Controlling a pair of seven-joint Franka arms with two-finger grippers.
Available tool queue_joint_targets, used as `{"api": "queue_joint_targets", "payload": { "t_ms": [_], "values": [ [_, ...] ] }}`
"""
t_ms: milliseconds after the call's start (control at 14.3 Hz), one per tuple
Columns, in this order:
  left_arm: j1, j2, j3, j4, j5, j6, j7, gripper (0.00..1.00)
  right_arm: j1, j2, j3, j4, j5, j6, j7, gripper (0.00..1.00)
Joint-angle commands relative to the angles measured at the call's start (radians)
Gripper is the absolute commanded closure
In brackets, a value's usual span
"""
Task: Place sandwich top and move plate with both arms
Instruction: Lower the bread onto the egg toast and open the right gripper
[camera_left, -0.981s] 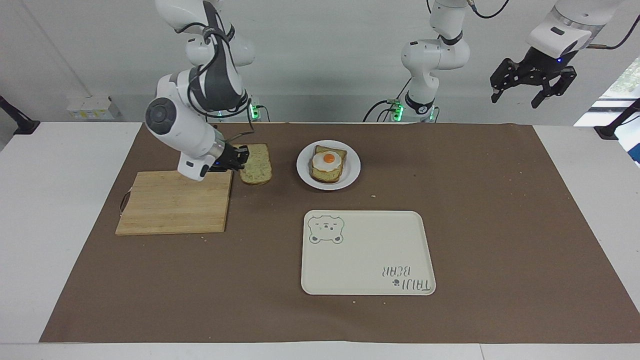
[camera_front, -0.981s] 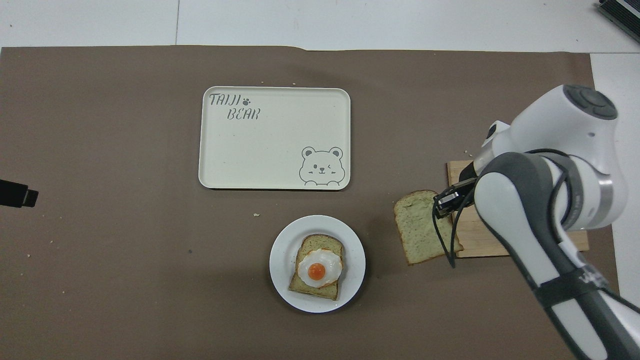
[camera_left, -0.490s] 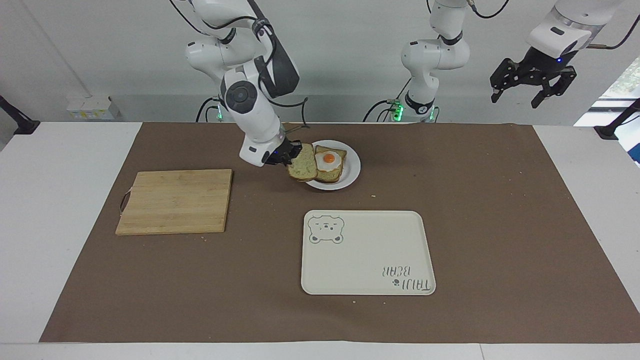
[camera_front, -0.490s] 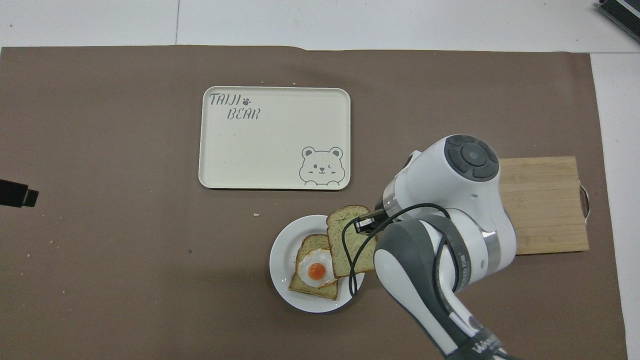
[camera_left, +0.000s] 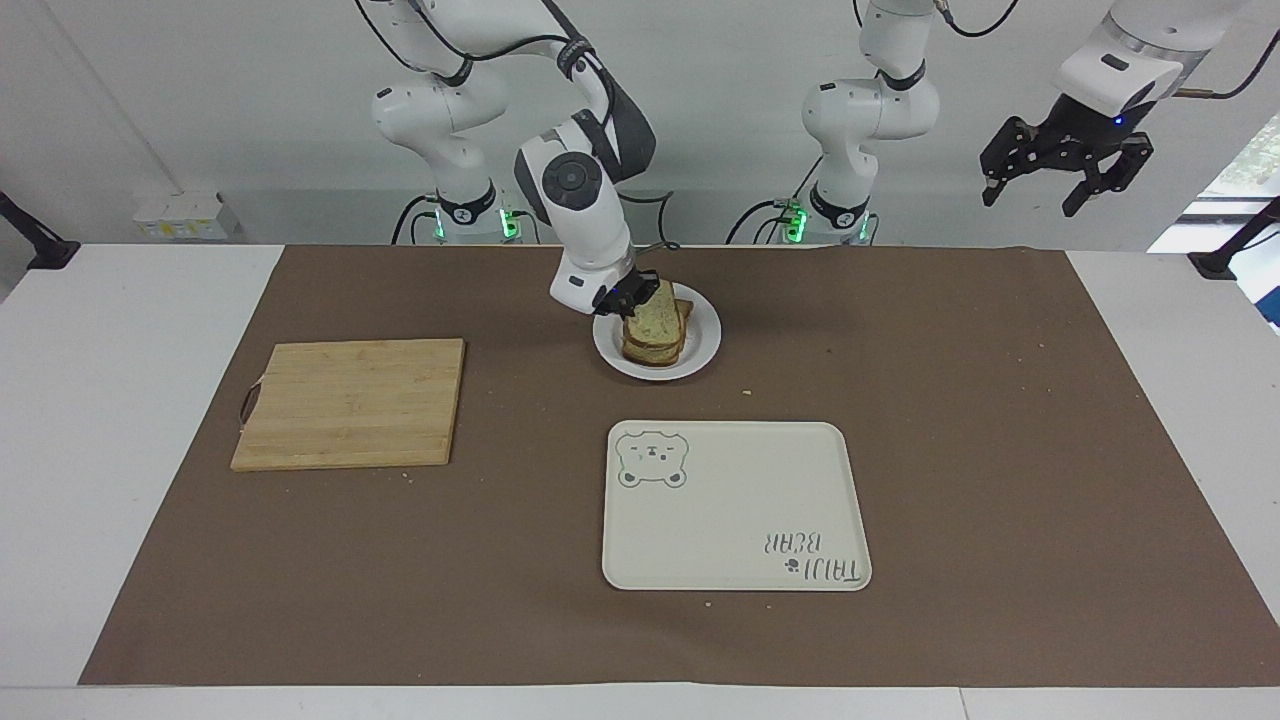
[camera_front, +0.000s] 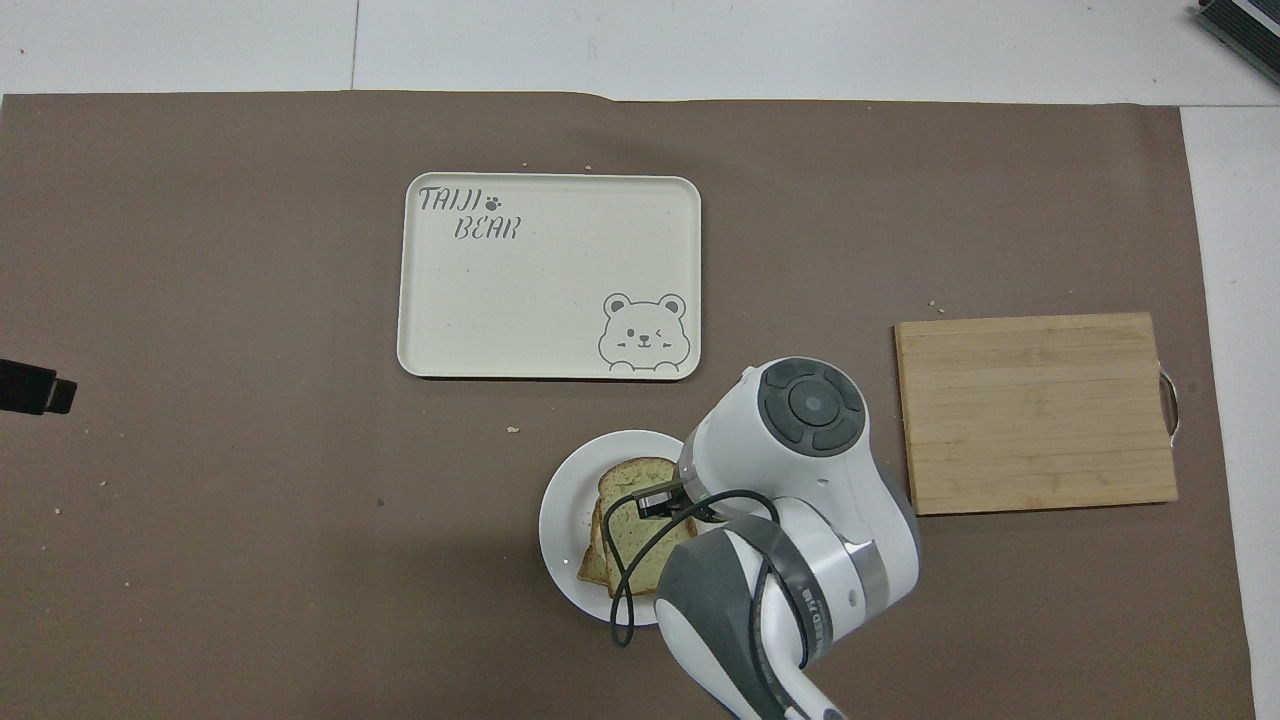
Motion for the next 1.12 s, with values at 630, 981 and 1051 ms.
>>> {"api": "queue_joint_targets", "payload": {
  "t_ms": [630, 981, 1051],
  "values": [
    [0.007, -0.016, -0.006, -0.019, 0.006, -0.001, -0.009, 0.00, 0.042, 0.024, -0.013, -0.040, -0.007, 0.126, 0.034, 0.00],
    [0.007, -0.016, -0.006, -0.019, 0.006, -0.001, -0.009, 0.00, -0.089, -0.007, -0.016, 0.057, -0.116, 0.085, 0.023, 0.00],
    [0.007, -0.016, -0.006, -0.019, 0.006, -0.001, -0.009, 0.00, -0.115, -0.015, -0.018, 0.077, -0.134, 0.059, 0.023, 0.00]
  ]
}}
